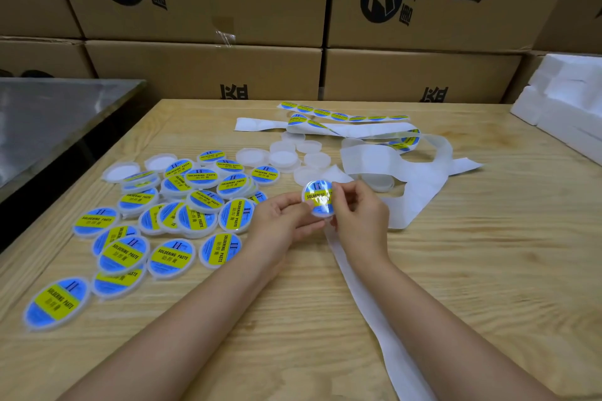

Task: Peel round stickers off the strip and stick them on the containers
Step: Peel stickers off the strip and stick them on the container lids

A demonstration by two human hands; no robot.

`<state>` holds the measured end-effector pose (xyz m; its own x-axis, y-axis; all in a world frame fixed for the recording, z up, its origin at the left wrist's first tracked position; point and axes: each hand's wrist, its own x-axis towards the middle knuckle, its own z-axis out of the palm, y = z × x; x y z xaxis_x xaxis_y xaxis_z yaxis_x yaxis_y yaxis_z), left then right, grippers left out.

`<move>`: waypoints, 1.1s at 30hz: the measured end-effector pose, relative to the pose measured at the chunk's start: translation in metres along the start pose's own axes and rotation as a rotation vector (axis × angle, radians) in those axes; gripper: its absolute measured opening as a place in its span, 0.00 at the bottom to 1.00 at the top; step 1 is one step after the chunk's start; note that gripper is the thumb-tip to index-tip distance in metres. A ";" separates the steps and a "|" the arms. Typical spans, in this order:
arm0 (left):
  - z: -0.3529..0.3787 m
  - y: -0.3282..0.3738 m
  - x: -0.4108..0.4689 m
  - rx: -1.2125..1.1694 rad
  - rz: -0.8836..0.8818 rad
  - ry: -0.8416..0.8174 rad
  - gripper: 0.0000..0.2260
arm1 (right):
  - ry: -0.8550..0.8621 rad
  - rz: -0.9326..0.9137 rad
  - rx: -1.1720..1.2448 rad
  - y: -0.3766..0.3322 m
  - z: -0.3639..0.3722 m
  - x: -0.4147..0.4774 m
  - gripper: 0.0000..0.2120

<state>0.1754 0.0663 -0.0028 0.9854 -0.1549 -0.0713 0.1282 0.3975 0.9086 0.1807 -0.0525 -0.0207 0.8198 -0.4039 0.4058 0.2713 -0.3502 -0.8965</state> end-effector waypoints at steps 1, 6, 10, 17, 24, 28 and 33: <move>0.000 0.000 0.000 0.010 0.003 -0.010 0.04 | 0.003 0.017 0.015 -0.001 -0.001 0.001 0.10; 0.004 -0.003 -0.001 0.044 0.050 -0.030 0.07 | 0.029 0.016 0.078 -0.004 0.001 0.000 0.12; 0.006 -0.005 0.001 0.213 0.155 0.071 0.06 | -0.011 -0.035 0.061 -0.007 0.005 -0.007 0.13; 0.003 -0.008 0.005 0.325 0.194 0.141 0.09 | -0.051 -0.011 0.192 -0.016 0.006 -0.013 0.15; 0.004 -0.007 0.005 0.249 0.157 0.147 0.18 | -0.036 -0.029 0.138 -0.016 0.006 -0.013 0.15; 0.001 -0.004 0.005 0.213 0.127 0.100 0.18 | -0.021 -0.024 0.085 -0.009 0.006 -0.009 0.14; 0.001 -0.007 0.003 0.275 0.183 0.045 0.14 | -0.081 0.054 0.147 -0.004 0.004 -0.008 0.11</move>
<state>0.1770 0.0620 -0.0090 0.9940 -0.0612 0.0907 -0.0803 0.1553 0.9846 0.1753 -0.0441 -0.0211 0.8713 -0.3476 0.3464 0.2920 -0.2000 -0.9353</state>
